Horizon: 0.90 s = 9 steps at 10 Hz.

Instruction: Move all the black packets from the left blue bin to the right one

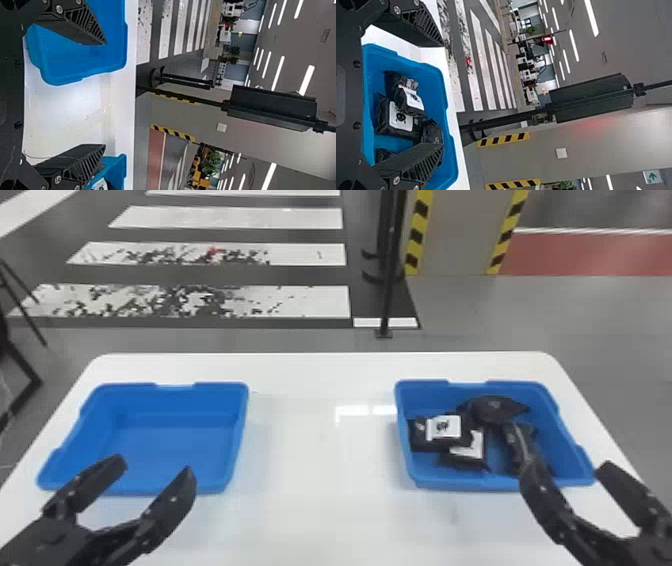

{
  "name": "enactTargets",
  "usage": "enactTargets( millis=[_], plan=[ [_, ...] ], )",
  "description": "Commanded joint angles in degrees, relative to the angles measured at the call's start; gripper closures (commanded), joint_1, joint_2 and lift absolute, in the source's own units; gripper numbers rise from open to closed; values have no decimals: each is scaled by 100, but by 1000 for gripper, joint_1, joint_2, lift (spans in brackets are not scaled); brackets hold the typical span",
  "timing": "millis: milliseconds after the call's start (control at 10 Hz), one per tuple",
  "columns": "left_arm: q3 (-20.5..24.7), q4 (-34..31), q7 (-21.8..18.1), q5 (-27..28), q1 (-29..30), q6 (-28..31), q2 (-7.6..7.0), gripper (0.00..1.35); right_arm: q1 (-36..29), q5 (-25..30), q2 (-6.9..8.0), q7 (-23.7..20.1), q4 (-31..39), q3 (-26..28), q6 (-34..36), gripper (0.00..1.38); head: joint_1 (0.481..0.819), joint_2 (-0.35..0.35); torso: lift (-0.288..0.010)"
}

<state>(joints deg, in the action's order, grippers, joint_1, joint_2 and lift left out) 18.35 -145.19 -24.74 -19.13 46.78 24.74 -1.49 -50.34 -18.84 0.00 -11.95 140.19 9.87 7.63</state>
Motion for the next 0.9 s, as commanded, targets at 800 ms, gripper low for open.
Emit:
enactTargets(
  millis=[800],
  plan=[
    [-7,0,30,-53,46,0,0,134,-28,-13,5,0,-6,-4,-4,133,695,-6,-139]
  ],
)
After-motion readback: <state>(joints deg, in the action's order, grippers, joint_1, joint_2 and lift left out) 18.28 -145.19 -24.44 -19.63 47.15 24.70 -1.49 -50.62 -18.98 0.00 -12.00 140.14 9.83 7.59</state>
